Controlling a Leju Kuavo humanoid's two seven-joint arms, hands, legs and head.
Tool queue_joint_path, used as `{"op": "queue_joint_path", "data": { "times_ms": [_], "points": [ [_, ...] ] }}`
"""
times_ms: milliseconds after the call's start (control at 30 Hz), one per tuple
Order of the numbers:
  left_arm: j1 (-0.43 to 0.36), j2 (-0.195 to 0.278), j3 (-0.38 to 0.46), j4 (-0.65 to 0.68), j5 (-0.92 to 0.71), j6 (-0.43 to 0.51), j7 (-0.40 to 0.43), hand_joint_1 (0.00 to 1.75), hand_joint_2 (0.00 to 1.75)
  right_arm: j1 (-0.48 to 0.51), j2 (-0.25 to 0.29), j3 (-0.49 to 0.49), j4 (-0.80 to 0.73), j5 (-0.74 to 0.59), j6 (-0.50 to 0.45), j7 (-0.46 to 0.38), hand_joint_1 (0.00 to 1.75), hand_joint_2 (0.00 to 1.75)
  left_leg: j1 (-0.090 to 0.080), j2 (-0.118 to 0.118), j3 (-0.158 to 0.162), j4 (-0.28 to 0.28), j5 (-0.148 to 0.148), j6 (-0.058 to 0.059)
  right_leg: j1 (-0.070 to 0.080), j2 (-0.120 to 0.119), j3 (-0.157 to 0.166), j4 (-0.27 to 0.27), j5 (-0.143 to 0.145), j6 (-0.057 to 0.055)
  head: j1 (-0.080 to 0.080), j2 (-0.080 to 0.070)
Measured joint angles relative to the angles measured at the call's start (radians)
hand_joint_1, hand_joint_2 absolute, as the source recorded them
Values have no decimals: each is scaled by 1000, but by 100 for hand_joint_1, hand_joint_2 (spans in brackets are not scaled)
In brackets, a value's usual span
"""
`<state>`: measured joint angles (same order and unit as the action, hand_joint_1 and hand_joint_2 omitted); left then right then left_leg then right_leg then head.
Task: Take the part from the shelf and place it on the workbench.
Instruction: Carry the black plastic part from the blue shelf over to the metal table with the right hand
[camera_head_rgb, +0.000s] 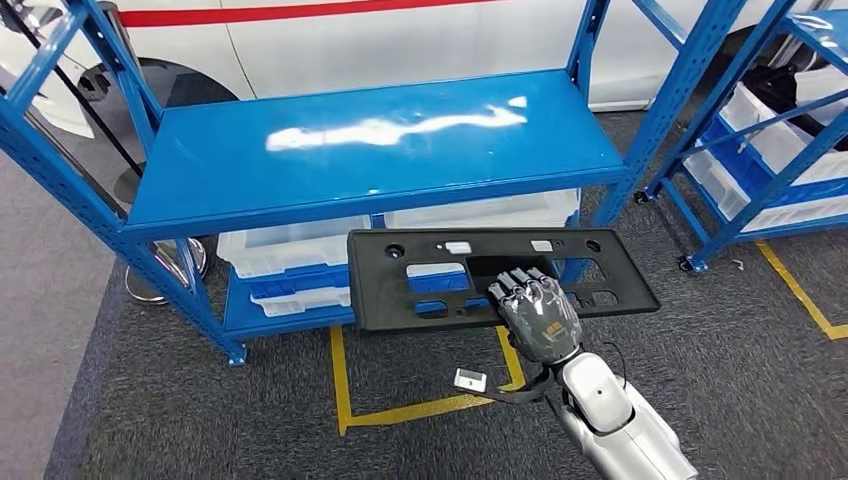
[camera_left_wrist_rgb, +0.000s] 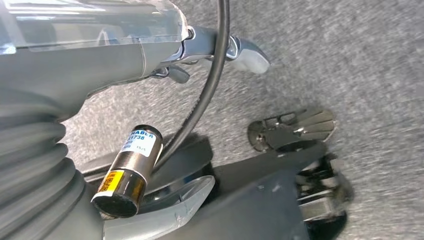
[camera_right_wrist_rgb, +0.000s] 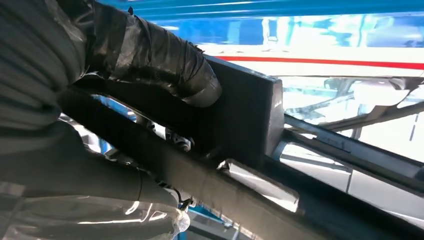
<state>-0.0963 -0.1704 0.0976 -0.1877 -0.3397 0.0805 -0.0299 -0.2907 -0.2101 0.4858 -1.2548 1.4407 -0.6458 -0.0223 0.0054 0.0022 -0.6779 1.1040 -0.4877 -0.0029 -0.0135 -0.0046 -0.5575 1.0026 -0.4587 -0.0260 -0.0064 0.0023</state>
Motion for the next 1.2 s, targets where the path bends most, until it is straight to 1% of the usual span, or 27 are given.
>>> {"op": "queue_joint_path", "data": {
  "times_ms": [67, 100, 133, 167, 233, 267, 333, 400, 433, 467, 533, 567, 600, 633, 667, 700, 767, 800, 833, 900, 933, 1000, 1067, 1100, 1133, 1167, 1200],
  "points": [
    [2, 0, 0, 0, -1, 0, 0, 0, 175, 3, 0, -3, -2, 1, 0, 0, 175, 175, 3, 0, -24, 119, -89, -7, 1, 0, -31, 2, 24, -4, 0, 0],
    [3, 0, 1, 0, 0, 0, 0, 0, 175, 5, 0, -4, -2, 3, 0, 0, 175, 175, 4, 0, -25, 163, -102, -10, 1, 0, -48, 3, 36, -3, 0, 0],
    [3, 0, 1, 0, 0, 0, 0, 0, 175, 6, 0, -4, -2, 4, 0, 0, 175, 175, 4, 0, -12, 179, -93, -11, 1, 0, -64, 6, 47, -1, 0, 0],
    [3, 0, 1, 0, 1, 0, -1, 0, 175, 7, 0, -4, -2, 6, 0, 0, 175, 175, 5, 0, 16, 162, -67, -11, 1, -1, -81, 9, 57, 1, 0, 0],
    [2, 0, 3, 0, 2, 2, -2, 0, 175, 9, 0, -5, -3, 10, 0, 1, 175, 175, 3, 0, 113, 45, -30, -6, 1, -1, -110, 17, 76, 8, -1, 0],
    [2, 0, 4, 0, 3, 3, -3, 0, 175, 9, 1, -6, -4, 12, 0, 1, 175, 175, 2, -1, 161, -25, -31, -2, 2, -1, -121, 20, 86, 13, 0, 0],
    [4, 0, 8, 0, 4, 4, -6, 0, 175, 11, 1, -8, -7, 14, -1, 2, 175, 175, -4, -4, 206, -106, -44, 5, 2, -2, -128, 17, 105, 24, 1, 0],
    [7, 0, 12, 0, 5, 4, -7, 0, 175, 12, 2, -10, -7, 15, -1, 2, 175, 175, -4, -3, 197, -121, -26, 17, 0, -1, -129, 5, 123, 37, 1, 0],
    [8, 0, 14, 0, 5, 5, -8, 0, 175, 14, 2, -10, -7, 16, -1, 3, 175, 175, -2, 0, 193, -127, -14, 26, -1, 1, -135, 8, 113, 41, 1, 0],
    [8, 0, 17, 0, 5, 5, -8, 0, 175, 15, 2, -11, -7, 16, -1, 3, 175, 175, 0, 2, 185, -133, 0, 37, -1, 2, -145, 29, 85, 45, 1, 0],
    [9, 0, 19, 0, 5, 5, -8, 0, 175, 18, 2, -13, -7, 17, -1, 4, 175, 175, 1, 5, 162, -136, 23, 50, -3, 3, -177, 136, -12, 51, 2, 0],
    [10, 0, 19, 0, 5, 5, -8, 0, 175, 19, 2, -13, -7, 17, -1, 4, 175, 175, 1, 5, 148, -135, 32, 51, -4, 3, -193, 205, -52, 54, 2, 0],
    [11, 0, 19, 0, 5, 5, -8, 0, 175, 21, 2, -14, -7, 17, -1, 5, 175, 175, 0, 5, 135, -133, 41, 50, -5, 3, -201, 259, -72, 57, 2, 0],
    [12, 0, 20, 0, 5, 6, -8, 0, 175, 23, 2, -14, -7, 17, -1, 5, 175, 175, 0, 5, 122, -130, 48, 48, -6, 3, -194, 285, -72, 59, 1, 0],
    [12, 0, 20, 0, 5, 6, -8, 0, 175, 24, 2, -15, -6, 17, -1, 5, 175, 175, 0, 5, 110, -125, 53, 46, -8, 3, -165, 266, -53, 60, 1, 0],
    [13, 0, 20, 0, 5, 6, -8, 0, 175, 25, 2, -15, -6, 17, -1, 5, 175, 175, 1, 5, 101, -119, 57, 43, -10, 3, -118, 210, -29, 60, 1, 0],
    [13, 0, 20, 0, 4, 6, -8, 0, 175, 24, 2, -16, -7, 17, -2, 5, 175, 175, 0, 5, 85, -106, 60, 36, -9, 4, -22, 75, -14, 56, 1, 0],
    [13, 0, 20, 0, 3, 6, -7, 0, 175, 24, 2, -17, -6, 17, -2, 5, 175, 175, -1, 5, 80, -101, 63, 31, -7, 5, 4, 32, -18, 53, 1, 0],
    [13, 0, 20, 0, 2, 7, -7, 0, 175, 24, 2, -20, -6, 17, -2, 5, 175, 175, -1, 5, 76, -99, 67, 25, -3, 7, 12, 15, -27, 49, 1, 0],
    [15, 0, 21, 0, -1, 8, -7, 0, 175, 24, 2, -24, -6, 17, -2, 5, 175, 175, -1, 3, 73, -98, 74, 11, -3, 6, 8, 9, -20, 36, 1, 0],
    [16, 1, 21, 0, -3, 9, -6, 0, 175, 23, 3, -26, -6, 16, -2, 5, 175, 175, 0, 2, 68, -91, 63, 6, -5, 4, 4, 6, -14, 27, 1, 0],
    [18, 1, 22, 0, -6, 9, -6, 0, 175, 21, 5, -29, -6, 6, -2, 2, 175, 175, 1, 0, 43, -27, -3, -2, -9, 0, -11, 1, 4, 7, 1, 0],
    [18, 1, 23, 0, -7, 10, -6, 0, 175, 20, 6, -31, -6, -8, -1, -3, 175, 175, 3, -1, 6, 101, -94, -7, -6, -2, -34, 2, 22, 0, 1, 0],
    [18, 1, 23, 0, -8, 10, -6, 0, 175, 20, 7, -31, -5, -13, 0, -5, 175, 175, 4, -1, -6, 160, -119, -8, -5, -2, -47, 3, 31, 0, 1, 0],
    [18, 1, 24, 0, -8, 10, -6, 0, 175, 20, 7, -31, -5, -16, 0, -6, 175, 175, 4, -1, -5, 194, -121, -9, -4, -3, -60, 5, 40, 0, 1, 0],
    [18, 1, 24, 0, -8, 10, -6, 0, 175, 20, 7, -31, -4, -18, 0, -6, 175, 175, 4, -1, 13, 193, -102, -8, -3, -3, -73, 8, 49, 1, 1, 0],
    [18, 1, 24, 0, -8, 10, -6, 0, 175, 20, 7, -31, -4, -19, 0, -6, 175, 175, 4, -1, 47, 157, -71, -5, -3, -3, -87, 11, 58, 3, 1, 0]
  ]
}}
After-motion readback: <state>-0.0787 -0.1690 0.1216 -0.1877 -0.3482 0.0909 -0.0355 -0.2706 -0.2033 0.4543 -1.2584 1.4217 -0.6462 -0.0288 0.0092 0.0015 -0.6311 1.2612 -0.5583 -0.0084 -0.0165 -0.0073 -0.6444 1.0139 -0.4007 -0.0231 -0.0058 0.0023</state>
